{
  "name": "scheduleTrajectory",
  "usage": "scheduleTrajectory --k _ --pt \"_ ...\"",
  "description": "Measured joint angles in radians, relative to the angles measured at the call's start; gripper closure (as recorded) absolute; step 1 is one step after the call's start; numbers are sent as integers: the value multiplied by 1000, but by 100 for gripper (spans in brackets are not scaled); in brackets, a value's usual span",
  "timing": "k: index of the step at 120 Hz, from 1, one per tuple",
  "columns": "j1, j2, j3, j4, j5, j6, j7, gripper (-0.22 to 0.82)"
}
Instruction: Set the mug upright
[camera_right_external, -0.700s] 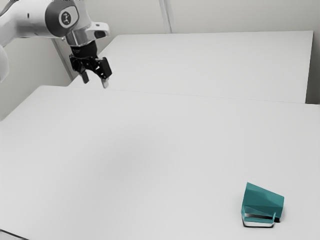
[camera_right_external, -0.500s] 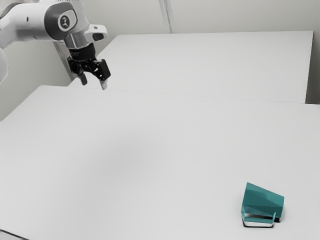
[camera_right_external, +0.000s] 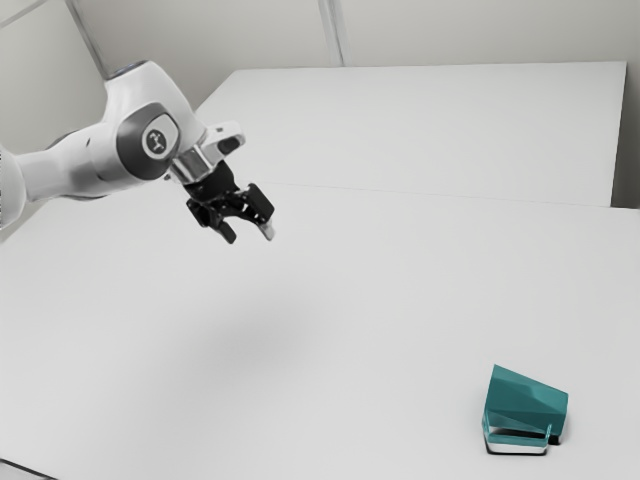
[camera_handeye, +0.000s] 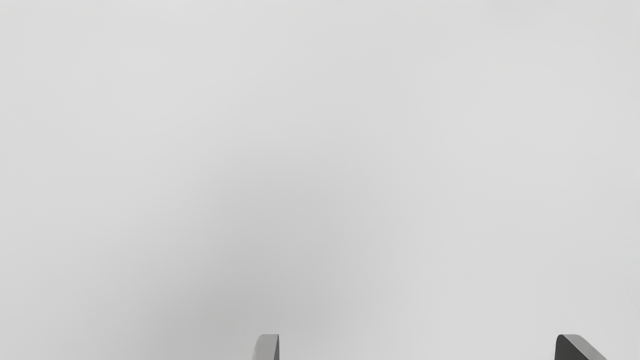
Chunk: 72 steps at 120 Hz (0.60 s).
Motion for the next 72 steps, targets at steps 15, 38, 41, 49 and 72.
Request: scheduleTrajectory --k 15,38,41,49,72 --pt "-64 46 0 -17 -82 118 -4 0" --pt "-180 100 0 -33 -221 216 14 0" --pt "-195 107 0 -33 -244 224 20 0" --pt "-232 121 0 -37 -301 242 37 0" --pt "-313 131 0 -81 -437 302 77 0"
